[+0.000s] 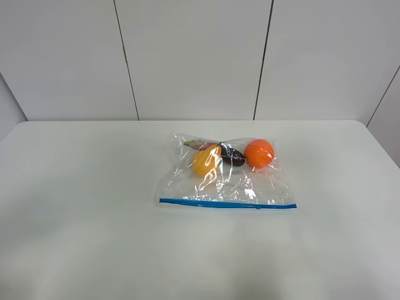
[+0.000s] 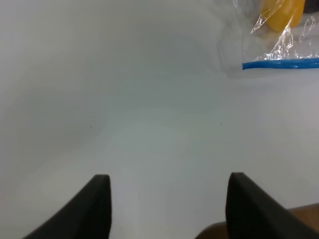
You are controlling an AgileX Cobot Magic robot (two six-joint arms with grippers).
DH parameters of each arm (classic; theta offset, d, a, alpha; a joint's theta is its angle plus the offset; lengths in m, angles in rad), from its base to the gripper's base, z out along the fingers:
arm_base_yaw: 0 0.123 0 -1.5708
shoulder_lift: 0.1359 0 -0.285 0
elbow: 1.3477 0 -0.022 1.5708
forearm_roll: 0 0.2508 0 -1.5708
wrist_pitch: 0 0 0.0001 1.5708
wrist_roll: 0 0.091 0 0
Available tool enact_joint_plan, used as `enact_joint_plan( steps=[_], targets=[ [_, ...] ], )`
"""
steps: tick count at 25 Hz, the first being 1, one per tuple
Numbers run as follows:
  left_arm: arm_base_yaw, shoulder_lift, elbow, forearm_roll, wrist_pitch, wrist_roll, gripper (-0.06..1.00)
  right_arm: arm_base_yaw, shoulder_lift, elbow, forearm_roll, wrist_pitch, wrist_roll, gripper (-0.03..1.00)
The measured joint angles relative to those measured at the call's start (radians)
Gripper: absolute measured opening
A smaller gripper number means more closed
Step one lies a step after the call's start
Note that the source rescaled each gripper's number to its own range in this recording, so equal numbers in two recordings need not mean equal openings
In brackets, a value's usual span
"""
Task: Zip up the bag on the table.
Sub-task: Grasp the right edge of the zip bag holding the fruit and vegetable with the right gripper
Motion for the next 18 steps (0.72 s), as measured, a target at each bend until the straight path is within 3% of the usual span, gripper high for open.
enact_joint_plan(
  steps=[9,18],
  targets=[
    [0.0,0.0,0.0,0.008,0.0,0.0,1.0,-0.002,0.214,-0.084,-0.041,-0.028,0.044,0.9],
    [0.0,0.0,0.0,0.011,-0.001,0.0,1.0,-0.105,0.279,-0.09,-0.09,-0.056,0.079,0.9]
  ],
)
